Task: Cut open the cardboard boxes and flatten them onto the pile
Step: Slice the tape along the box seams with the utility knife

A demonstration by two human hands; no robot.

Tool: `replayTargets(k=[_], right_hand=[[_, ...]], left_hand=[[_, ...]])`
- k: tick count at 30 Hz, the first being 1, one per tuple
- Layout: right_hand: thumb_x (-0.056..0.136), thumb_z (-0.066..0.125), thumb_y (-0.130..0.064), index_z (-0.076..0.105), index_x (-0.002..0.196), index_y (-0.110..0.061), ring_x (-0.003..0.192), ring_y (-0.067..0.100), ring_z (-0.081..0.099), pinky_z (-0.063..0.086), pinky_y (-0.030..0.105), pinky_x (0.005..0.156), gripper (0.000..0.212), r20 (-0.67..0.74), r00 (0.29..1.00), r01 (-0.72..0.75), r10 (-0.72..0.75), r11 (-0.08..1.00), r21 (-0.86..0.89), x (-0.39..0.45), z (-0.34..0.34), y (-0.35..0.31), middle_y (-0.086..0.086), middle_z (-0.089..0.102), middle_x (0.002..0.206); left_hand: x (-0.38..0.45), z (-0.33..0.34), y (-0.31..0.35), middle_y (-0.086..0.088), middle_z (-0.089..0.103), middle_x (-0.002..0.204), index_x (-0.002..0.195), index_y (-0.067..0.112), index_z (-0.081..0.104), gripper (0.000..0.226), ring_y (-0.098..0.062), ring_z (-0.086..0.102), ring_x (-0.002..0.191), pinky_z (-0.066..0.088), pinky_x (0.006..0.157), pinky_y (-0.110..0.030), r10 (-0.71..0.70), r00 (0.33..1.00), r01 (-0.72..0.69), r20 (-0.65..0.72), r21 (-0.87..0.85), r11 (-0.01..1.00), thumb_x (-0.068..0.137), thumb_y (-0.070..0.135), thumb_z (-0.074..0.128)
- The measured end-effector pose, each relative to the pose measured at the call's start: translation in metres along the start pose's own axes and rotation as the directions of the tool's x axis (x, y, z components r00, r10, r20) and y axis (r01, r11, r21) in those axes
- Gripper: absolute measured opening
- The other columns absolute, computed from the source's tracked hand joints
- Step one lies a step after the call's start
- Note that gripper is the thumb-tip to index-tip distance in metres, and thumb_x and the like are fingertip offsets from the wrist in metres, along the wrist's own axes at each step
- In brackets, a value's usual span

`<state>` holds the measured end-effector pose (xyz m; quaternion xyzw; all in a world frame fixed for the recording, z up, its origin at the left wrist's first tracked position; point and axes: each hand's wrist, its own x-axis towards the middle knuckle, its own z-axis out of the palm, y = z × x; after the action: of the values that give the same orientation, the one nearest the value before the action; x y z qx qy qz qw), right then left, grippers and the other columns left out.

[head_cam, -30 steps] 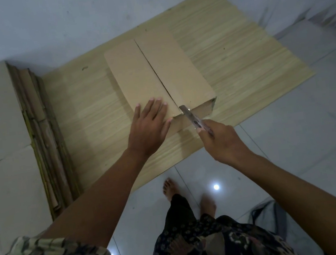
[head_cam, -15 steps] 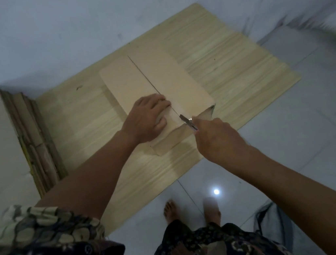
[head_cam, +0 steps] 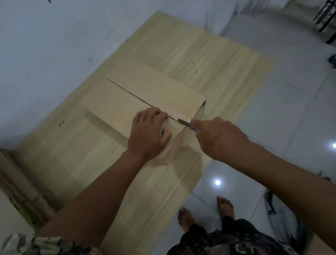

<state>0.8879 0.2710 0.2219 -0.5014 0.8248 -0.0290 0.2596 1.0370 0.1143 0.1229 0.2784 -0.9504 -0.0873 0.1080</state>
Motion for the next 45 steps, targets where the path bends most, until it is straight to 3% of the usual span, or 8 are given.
replayTargets(k=[6, 12, 17, 23, 27, 30, 42, 45], right_hand=[[0.103, 0.045, -0.027, 0.059, 0.131, -0.031, 0.097, 0.026, 0.061, 0.049, 0.032, 0.08, 0.032, 0.099, 0.995, -0.015, 0.01, 0.998, 0.056, 0.021, -0.02, 0.002, 0.01, 0.061, 0.122], [0.104, 0.048, -0.028, 0.049, 0.147, -0.032, 0.113, 0.027, 0.06, 0.048, 0.032, 0.087, 0.043, 0.114, 0.992, -0.061, 0.058, 0.998, 0.023, 0.025, -0.029, -0.003, 0.009, 0.056, 0.134], [0.104, 0.045, -0.021, 0.053, 0.134, -0.022, 0.094, 0.027, 0.053, 0.039, 0.035, 0.076, 0.031, 0.036, 0.999, -0.021, 0.026, 0.992, -0.127, 0.026, -0.015, -0.014, 0.012, 0.056, 0.121], [0.104, 0.046, -0.019, 0.05, 0.138, -0.018, 0.108, 0.03, 0.055, 0.037, 0.032, 0.079, 0.035, 0.092, 0.996, 0.019, -0.006, 0.99, -0.143, 0.045, -0.017, -0.013, 0.015, 0.053, 0.131], [0.106, 0.042, -0.026, 0.041, 0.151, -0.024, 0.12, 0.032, 0.054, 0.043, 0.033, 0.09, 0.045, 0.169, 0.985, 0.032, -0.023, 0.998, -0.051, 0.051, -0.02, 0.004, 0.015, 0.048, 0.143], [0.108, 0.037, -0.033, 0.031, 0.155, -0.036, 0.109, 0.033, 0.058, 0.043, 0.035, 0.08, 0.048, 0.116, 0.993, 0.041, -0.037, 0.999, -0.03, 0.041, -0.004, 0.015, 0.016, 0.056, 0.133], [0.107, 0.039, -0.031, 0.033, 0.155, -0.037, 0.112, 0.028, 0.058, 0.044, 0.029, 0.084, 0.05, 0.109, 0.994, 0.0, -0.01, 0.996, 0.092, 0.048, -0.008, 0.024, 0.012, 0.05, 0.144], [0.106, 0.04, -0.035, 0.035, 0.155, -0.035, 0.09, 0.019, 0.06, 0.048, 0.025, 0.067, 0.05, 0.134, 0.991, -0.024, 0.009, 0.994, 0.108, 0.056, -0.015, 0.029, 0.009, 0.049, 0.145]], left_hand=[[0.005, 0.001, -0.001, -0.012, 0.058, 0.123, 0.12, 0.005, 0.06, 0.053, -0.03, 0.054, 0.115, 0.042, 0.096, -0.043, -0.02, 1.0, 0.021, -0.014, 0.046, 0.999, 0.08, 0.04, 0.053], [0.008, 0.003, -0.006, -0.006, 0.059, 0.13, 0.123, 0.013, 0.063, 0.057, -0.028, 0.053, 0.118, 0.038, 0.088, -0.042, -0.046, 0.998, 0.05, -0.053, 0.076, 0.996, 0.079, 0.047, 0.053], [0.011, 0.005, -0.008, -0.001, 0.057, 0.13, 0.121, 0.023, 0.064, 0.051, -0.025, 0.052, 0.117, 0.033, 0.085, -0.042, -0.058, 0.996, 0.065, -0.061, 0.111, 0.992, 0.079, 0.049, 0.052], [0.015, 0.008, -0.011, 0.002, 0.06, 0.128, 0.12, 0.024, 0.066, 0.048, -0.024, 0.054, 0.117, 0.032, 0.084, -0.043, -0.066, 0.994, 0.076, -0.089, 0.114, 0.99, 0.082, 0.05, 0.052], [0.016, 0.008, -0.008, 0.006, 0.061, 0.128, 0.118, 0.028, 0.067, 0.059, -0.021, 0.053, 0.117, 0.032, 0.086, -0.043, -0.113, 0.989, 0.124, -0.098, 0.119, 0.985, 0.087, 0.072, 0.044], [0.013, 0.008, -0.009, 0.007, 0.06, 0.128, 0.119, 0.031, 0.068, 0.073, -0.019, 0.052, 0.117, 0.031, 0.086, -0.042, -0.094, 0.987, 0.11, -0.132, 0.12, 0.987, 0.079, 0.087, 0.043], [0.024, 0.01, -0.013, 0.002, 0.06, 0.125, 0.114, 0.025, 0.067, 0.059, -0.023, 0.051, 0.123, 0.033, 0.1, -0.051, -0.026, 0.994, 0.038, -0.11, 0.109, 0.993, 0.083, 0.072, 0.051], [0.027, 0.01, -0.013, 0.0, 0.059, 0.12, 0.109, 0.021, 0.065, 0.056, -0.025, 0.052, 0.121, 0.033, 0.102, -0.051, 0.004, 0.988, 0.009, -0.155, 0.081, 0.997, 0.082, 0.07, 0.056]])
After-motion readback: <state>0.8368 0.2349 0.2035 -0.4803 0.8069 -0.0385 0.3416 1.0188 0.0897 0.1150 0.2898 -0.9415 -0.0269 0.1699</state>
